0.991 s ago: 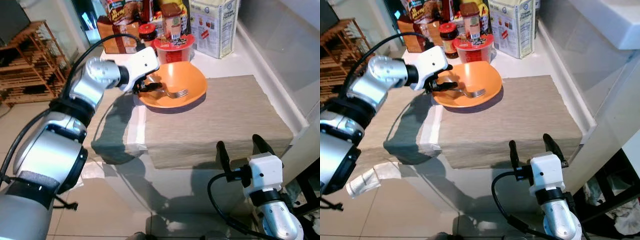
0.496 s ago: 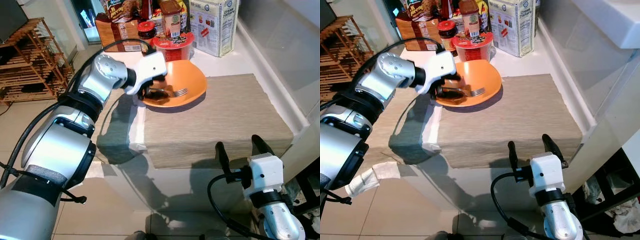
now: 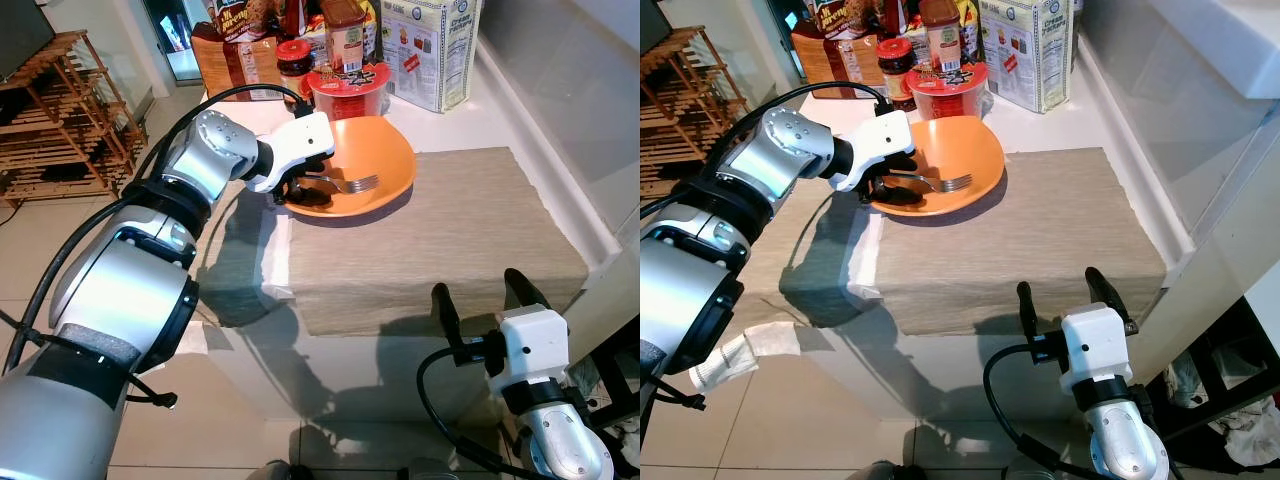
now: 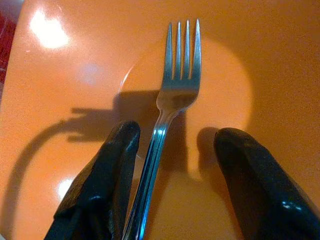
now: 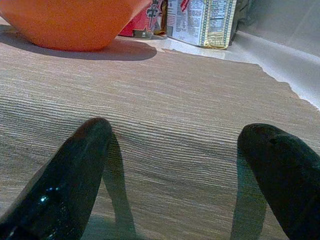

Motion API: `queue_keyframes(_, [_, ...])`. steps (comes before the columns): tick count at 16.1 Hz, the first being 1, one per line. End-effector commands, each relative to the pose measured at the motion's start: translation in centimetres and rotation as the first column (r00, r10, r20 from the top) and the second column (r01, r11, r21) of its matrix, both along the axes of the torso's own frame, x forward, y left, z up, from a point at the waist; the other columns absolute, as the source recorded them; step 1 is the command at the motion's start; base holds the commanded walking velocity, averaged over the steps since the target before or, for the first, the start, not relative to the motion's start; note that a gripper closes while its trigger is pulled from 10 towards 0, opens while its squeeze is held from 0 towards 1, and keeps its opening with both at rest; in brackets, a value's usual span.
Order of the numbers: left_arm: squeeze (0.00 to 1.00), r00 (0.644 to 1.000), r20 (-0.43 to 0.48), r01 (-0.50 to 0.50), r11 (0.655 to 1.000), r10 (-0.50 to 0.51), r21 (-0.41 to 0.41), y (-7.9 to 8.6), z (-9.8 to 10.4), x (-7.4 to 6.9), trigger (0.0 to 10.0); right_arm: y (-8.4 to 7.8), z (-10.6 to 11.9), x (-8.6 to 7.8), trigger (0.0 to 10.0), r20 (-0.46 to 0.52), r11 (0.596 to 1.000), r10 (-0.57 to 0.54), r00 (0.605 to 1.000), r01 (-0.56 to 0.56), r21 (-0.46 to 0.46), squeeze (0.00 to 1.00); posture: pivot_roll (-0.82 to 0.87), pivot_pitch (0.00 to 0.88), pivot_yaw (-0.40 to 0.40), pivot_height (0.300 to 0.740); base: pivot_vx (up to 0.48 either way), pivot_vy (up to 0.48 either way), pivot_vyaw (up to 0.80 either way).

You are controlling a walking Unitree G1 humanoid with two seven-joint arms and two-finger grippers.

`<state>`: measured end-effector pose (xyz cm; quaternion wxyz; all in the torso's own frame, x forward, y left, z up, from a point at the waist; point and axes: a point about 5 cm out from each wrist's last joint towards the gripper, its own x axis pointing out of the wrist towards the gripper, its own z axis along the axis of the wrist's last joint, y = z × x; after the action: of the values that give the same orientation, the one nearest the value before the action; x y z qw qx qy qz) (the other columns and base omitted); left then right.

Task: Setting the table

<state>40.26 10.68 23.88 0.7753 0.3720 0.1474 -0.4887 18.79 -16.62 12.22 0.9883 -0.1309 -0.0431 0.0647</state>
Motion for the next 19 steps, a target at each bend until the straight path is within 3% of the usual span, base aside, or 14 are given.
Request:
queue_keyframes(1, [0.00, 1.000, 0.006, -0.022, 1.000, 0.022, 0.015, 0.2, 0.5, 0.2, 1.8, 0.3, 0.0, 0.1, 10.0, -0.011, 1.000, 0.017, 1.000, -0.017, 0.015, 0.00, -0.26, 0.062, 0.149, 0.722, 0.000, 0.000, 0.00])
queue_keyframes(2, [0.00, 1.000, 0.011, -0.022, 1.000, 0.022, 0.019, 0.2, 0.6, 0.2, 0.0, 0.3, 0.0, 0.1, 10.0, -0.010, 1.000, 0.016, 1.000, -0.016, 0.014, 0.00, -0.27, 0.059, 0.153, 0.722, 0.000, 0.000, 0.00])
queue_keyframes(8, [0.00, 0.993, -0.083, -0.083, 0.995, 0.088, 0.059, 0.4, 0.0, 0.2, 0.0, 0.3, 0.1, 0.4, 10.0, -0.007, 1.000, 0.013, 1.000, -0.013, 0.016, 0.00, -0.26, 0.068, 0.155, 0.722, 0.000, 0.000, 0.00])
queue_keyframes(12, [0.00, 0.991, -0.077, -0.107, 0.992, 0.111, 0.060, 0.3, 0.2, 0.3, 0.0, 0.3, 0.5, 0.8, 10.0, 0.006, 1.000, 0.014, 1.000, -0.014, 0.014, 0.00, -0.27, 0.072, 0.152, 0.722, 0.000, 0.000, 0.00])
queue_keyframes(15, [0.00, 0.994, -0.022, -0.108, 0.994, 0.108, 0.001, -0.4, 1.4, 0.5, 0.0, 0.4, 0.3, 1.4, 10.0, 0.007, 1.000, 0.016, 1.000, -0.016, 0.015, 0.00, -0.26, 0.046, 0.155, 0.722, 0.000, 0.000, 0.00])
queue_keyframes(19, [0.00, 0.992, -0.019, -0.128, 0.988, 0.126, -0.090, -0.7, 2.8, 0.7, 0.0, 0.4, 0.2, 1.9, 10.0, 0.008, 1.000, 0.025, 1.000, -0.026, 0.012, 0.00, -0.25, 0.044, 0.140, 0.722, 0.000, 0.000, 0.00])
